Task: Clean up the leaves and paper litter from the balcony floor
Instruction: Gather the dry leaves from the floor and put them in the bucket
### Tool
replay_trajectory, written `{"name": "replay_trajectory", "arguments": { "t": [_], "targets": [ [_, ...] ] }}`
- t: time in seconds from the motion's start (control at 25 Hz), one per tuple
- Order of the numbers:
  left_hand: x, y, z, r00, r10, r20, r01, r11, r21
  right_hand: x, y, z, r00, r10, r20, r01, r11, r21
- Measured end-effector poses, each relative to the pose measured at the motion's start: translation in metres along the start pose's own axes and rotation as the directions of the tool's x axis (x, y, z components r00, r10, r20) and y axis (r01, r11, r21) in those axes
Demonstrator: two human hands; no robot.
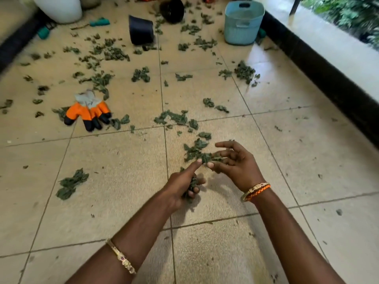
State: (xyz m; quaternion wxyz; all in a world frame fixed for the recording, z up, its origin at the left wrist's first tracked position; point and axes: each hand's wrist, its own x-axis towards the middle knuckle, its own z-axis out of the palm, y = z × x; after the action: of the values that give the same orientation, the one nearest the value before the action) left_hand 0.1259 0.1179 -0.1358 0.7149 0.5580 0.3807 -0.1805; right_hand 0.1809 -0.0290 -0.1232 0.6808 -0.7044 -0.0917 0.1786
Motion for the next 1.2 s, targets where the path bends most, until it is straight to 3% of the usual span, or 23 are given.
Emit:
{"name": "replay_trajectory", "arguments": {
  "t": [0.08,0.2,0.28,0.36,0.44,0.56,0.64,0.84,0.88,1.0,1.2],
  "targets": [
    [0.005,0.001,0.003,0.996,0.022,0.087,-0.012,0.993,-0.115,0.002,-0.003,0.017,0.999,-0.007,-0.033,0.006,0.999,-0.039],
    [0.010,0.003,0.005,0.988,0.057,0.140,-0.025,0.976,-0.216,-0.002,0.004,0.033,0.987,-0.138,-0.077,0.112,0.956,-0.270],
    [0.011,0.003,0.003,0.986,0.078,0.145,-0.046,0.976,-0.214,-0.004,0.008,0.036,0.981,-0.192,-0.039,0.159,0.895,-0.418],
    [0.012,0.005,0.000,0.990,0.079,0.116,-0.060,0.985,-0.163,0.003,0.007,0.027,0.985,-0.172,-0.008,0.152,0.890,-0.429],
    [0.013,0.008,-0.001,0.997,0.050,0.051,-0.042,0.989,-0.142,0.024,0.010,0.005,0.980,-0.179,-0.093,0.109,0.859,-0.500],
    [0.015,0.014,-0.006,1.000,0.008,0.022,-0.006,0.992,-0.126,0.062,0.029,-0.029,0.996,-0.042,-0.076,-0.038,0.571,-0.820],
    [0.016,0.018,-0.012,0.999,0.005,0.033,0.000,0.992,-0.124,0.074,0.047,-0.035,0.998,0.038,0.047,0.027,0.413,-0.910],
    [0.009,0.020,-0.023,0.999,-0.018,0.050,0.026,0.988,-0.151,0.056,0.064,-0.030,0.973,-0.205,0.107,0.150,0.208,-0.967],
    [0.009,0.019,-0.026,0.999,-0.031,0.045,0.038,0.985,-0.166,0.053,0.061,-0.028,0.970,-0.222,0.098,0.143,0.202,-0.969],
    [0.003,0.020,-0.025,0.997,-0.061,0.044,0.068,0.979,-0.192,0.058,0.041,-0.019,0.989,-0.138,-0.054,-0.007,0.320,-0.947],
    [-0.003,0.022,-0.027,0.998,-0.011,0.067,0.021,0.990,-0.142,0.059,-0.002,0.016,0.990,-0.036,-0.137,-0.080,0.656,-0.750]
  ]
}}
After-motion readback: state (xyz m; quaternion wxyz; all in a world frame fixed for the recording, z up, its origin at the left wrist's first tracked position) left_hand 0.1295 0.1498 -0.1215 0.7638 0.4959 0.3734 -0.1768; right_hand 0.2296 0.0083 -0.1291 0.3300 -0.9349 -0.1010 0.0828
